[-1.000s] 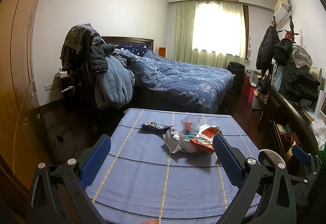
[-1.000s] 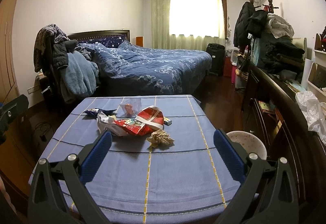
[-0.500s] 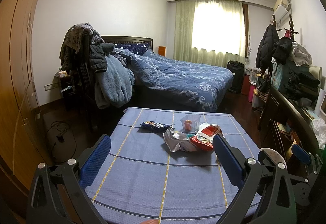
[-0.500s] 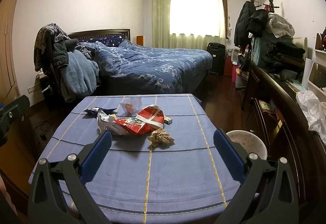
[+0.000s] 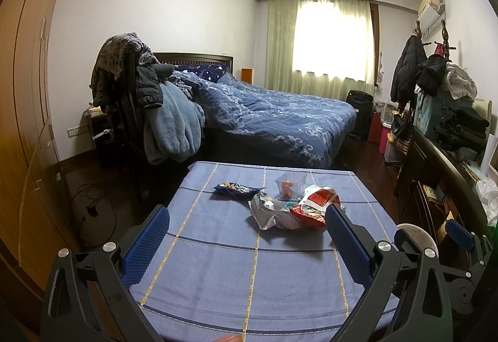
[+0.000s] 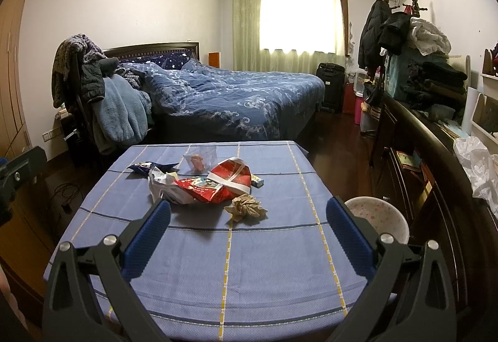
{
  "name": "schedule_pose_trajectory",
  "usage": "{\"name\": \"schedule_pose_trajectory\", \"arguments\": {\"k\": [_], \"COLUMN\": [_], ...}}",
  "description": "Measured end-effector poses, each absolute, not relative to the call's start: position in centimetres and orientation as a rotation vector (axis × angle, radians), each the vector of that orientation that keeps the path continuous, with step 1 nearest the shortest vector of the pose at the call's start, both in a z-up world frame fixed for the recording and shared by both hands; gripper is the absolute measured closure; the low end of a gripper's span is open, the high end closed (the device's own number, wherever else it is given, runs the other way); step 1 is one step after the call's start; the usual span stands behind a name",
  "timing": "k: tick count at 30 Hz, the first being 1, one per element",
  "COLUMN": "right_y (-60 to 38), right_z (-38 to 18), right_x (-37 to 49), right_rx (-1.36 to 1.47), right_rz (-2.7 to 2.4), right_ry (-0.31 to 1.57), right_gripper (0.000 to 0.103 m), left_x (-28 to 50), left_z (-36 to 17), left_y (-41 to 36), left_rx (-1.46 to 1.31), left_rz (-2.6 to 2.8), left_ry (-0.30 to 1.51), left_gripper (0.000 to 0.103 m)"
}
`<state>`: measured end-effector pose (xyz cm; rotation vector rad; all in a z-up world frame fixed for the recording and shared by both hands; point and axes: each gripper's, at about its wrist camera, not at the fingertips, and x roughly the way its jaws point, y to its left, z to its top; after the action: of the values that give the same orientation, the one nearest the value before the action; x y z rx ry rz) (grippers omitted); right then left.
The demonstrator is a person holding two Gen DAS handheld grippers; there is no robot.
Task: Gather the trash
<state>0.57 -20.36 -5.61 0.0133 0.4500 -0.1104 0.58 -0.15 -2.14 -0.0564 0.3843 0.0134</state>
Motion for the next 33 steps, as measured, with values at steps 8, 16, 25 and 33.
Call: {"name": "schedule_pose_trajectory", "arguments": {"k": [8, 16, 25, 33], "right_y": [-20.4, -20.7, -20.9, -21.6], "right_z": [-5.7, -6.1, -6.0, -7.7], "right_x": [0.6, 0.8, 1.0, 2.1], "right_rx": [0.017, 0.024, 0.024, 0.019], "right_rz": [-0.112, -0.117, -0.127, -0.142], "right_ry": [0.453, 0.464, 0.467, 0.509], "right_gripper": [0.003, 0.003, 0.003, 0.003], "left_x": [0.6, 0.6, 0.4, 1.6], "left_z": [-2.1, -4.1, -4.8, -5.8], "left_y": [-0.1, -0.5, -0.5, 0.1], "left_rx": [-0.056, -0.053, -0.053, -0.044], "left_rz": [0.014, 0.012, 0.015, 0.030], "left_ry": [0.387, 0.394, 0.398, 0.446], "left_gripper": [0.004, 0.004, 0.004, 0.004]}}
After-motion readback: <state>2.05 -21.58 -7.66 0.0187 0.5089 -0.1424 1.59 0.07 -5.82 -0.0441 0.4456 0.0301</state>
